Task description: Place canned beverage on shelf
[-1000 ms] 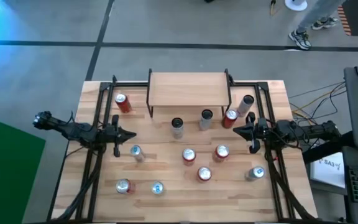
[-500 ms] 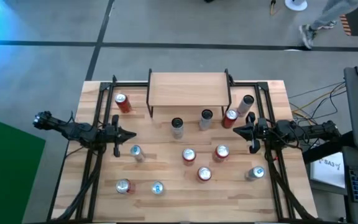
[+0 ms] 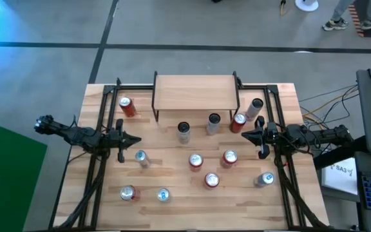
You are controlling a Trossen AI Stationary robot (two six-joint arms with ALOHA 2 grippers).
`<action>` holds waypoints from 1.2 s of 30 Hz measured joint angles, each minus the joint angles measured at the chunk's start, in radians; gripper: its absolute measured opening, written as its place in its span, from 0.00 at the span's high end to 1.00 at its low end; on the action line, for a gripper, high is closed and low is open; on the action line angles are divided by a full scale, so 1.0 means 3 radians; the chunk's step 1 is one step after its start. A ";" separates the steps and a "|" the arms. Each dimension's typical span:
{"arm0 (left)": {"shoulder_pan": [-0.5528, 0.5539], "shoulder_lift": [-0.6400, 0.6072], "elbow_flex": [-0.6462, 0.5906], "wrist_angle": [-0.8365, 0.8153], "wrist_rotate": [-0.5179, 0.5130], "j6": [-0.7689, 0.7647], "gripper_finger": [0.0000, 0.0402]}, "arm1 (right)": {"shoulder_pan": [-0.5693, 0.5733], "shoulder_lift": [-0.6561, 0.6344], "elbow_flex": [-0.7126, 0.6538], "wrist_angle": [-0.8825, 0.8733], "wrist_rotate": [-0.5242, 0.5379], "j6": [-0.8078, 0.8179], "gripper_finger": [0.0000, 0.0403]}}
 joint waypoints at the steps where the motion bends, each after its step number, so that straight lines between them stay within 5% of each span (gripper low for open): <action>1: 0.0000 0.0001 0.0000 0.0000 -0.0001 0.0000 1.00 | 0.0001 0.0000 0.0001 0.0000 0.0000 0.0000 0.98; 27: 0.0000 0.0001 0.0000 0.0030 -0.0018 0.0162 1.00 | 0.0001 0.0001 -0.0001 0.0001 0.0001 -0.0001 0.98; 36: 0.0000 0.0001 0.0000 0.1392 0.0006 -0.0303 1.00 | 0.0000 0.0000 0.0000 0.0362 0.0005 0.0504 0.98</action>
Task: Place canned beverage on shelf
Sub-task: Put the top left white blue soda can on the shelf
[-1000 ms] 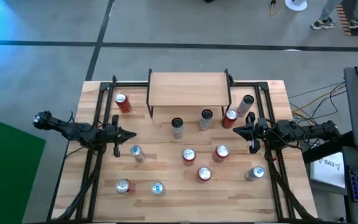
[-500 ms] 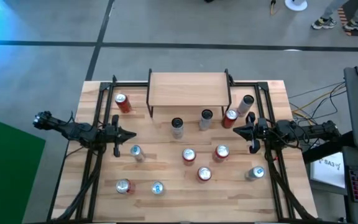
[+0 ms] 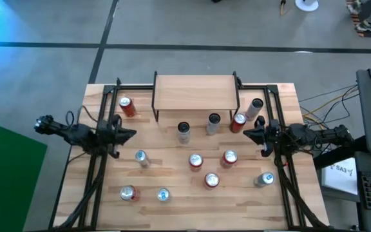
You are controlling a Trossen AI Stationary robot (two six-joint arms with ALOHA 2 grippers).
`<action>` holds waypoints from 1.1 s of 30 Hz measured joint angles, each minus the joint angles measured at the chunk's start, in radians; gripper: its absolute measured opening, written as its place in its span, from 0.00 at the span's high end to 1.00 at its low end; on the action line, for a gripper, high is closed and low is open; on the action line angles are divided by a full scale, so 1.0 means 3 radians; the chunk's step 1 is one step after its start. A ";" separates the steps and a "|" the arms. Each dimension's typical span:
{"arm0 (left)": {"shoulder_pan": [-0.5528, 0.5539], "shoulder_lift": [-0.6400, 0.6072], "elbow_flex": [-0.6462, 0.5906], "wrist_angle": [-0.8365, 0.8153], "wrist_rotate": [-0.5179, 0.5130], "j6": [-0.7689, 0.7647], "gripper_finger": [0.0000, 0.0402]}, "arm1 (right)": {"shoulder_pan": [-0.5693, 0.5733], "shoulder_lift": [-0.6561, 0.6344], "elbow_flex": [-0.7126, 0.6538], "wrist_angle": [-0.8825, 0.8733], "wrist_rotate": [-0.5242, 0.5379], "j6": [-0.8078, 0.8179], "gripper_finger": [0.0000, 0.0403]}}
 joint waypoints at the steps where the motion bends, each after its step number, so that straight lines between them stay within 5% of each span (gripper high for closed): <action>1: 0.0001 0.0000 0.0000 0.0133 -0.0001 0.0057 1.00 | 0.0000 0.0001 -0.0001 0.0083 0.0000 0.0060 0.98; 14: 0.0001 0.0438 0.0000 0.1553 0.0191 0.0509 1.00 | -0.0002 0.0001 0.0005 0.0470 0.0490 0.0377 0.98; 20: 0.0021 0.1072 0.0045 0.2117 -0.0016 0.0527 1.00 | -0.0004 0.0050 0.0386 -0.0108 0.0902 0.0294 0.98; 28: 0.0025 0.2008 0.0755 0.1107 -0.0579 0.0166 1.00 | -0.0022 0.0224 0.1101 -0.1584 0.1524 0.0412 0.98; 33: 0.0039 0.2513 0.1238 0.0342 -0.0702 -0.0087 1.00 | -0.0022 0.0317 0.1303 -0.1876 0.1660 0.0457 0.98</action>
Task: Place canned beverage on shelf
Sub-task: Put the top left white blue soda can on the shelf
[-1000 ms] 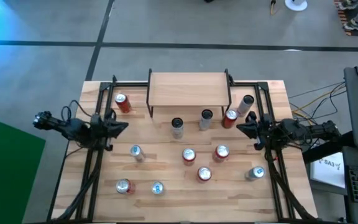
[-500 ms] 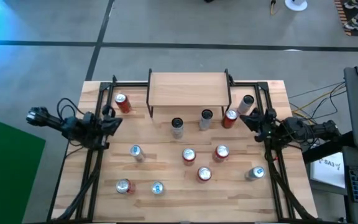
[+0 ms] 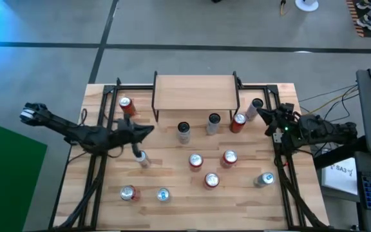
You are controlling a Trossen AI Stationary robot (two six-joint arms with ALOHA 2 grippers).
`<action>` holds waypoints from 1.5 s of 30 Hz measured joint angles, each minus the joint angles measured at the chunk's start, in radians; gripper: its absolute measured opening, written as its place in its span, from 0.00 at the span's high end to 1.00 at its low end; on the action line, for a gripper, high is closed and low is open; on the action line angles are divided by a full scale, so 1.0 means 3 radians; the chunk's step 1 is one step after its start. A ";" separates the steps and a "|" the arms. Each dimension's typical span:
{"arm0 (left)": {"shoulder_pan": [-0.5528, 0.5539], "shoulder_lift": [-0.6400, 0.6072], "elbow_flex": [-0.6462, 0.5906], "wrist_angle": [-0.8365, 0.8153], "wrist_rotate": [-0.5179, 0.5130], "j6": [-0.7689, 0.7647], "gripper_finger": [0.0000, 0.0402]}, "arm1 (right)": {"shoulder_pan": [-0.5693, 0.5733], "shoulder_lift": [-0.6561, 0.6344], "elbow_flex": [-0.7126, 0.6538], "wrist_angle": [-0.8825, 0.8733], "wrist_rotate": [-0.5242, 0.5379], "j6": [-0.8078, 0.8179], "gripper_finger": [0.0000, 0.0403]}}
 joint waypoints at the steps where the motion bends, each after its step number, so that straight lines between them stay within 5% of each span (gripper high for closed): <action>1: 0.0000 0.0091 0.0100 -0.0176 0.0000 -0.0049 1.00 | 0.0000 0.0010 0.0017 -0.0007 0.0001 -0.0027 0.98; 6: 0.0012 0.0533 0.0534 -0.0812 0.0103 -0.0094 1.00 | 0.0000 0.0008 0.0028 -0.0027 0.0015 -0.0140 0.98; 13: 0.0109 0.1043 0.0900 -0.1056 0.0986 0.0300 1.00 | 0.0000 0.0013 0.0025 -0.0073 0.0036 -0.0146 0.98; 22: 0.0351 0.1404 0.1316 -0.1568 0.1010 0.0437 1.00 | 0.0000 0.0013 0.0025 -0.0093 0.0037 -0.0146 0.98; 37: 0.0379 0.1371 0.1322 -0.1888 0.0957 0.0401 1.00 | 0.0000 0.0013 0.0003 -0.0178 0.0037 -0.0147 0.98; 45: 0.0367 0.1306 0.1874 -0.3155 0.0962 -0.0123 1.00 | 0.0000 0.0013 0.0002 -0.0182 0.0037 -0.0147 0.98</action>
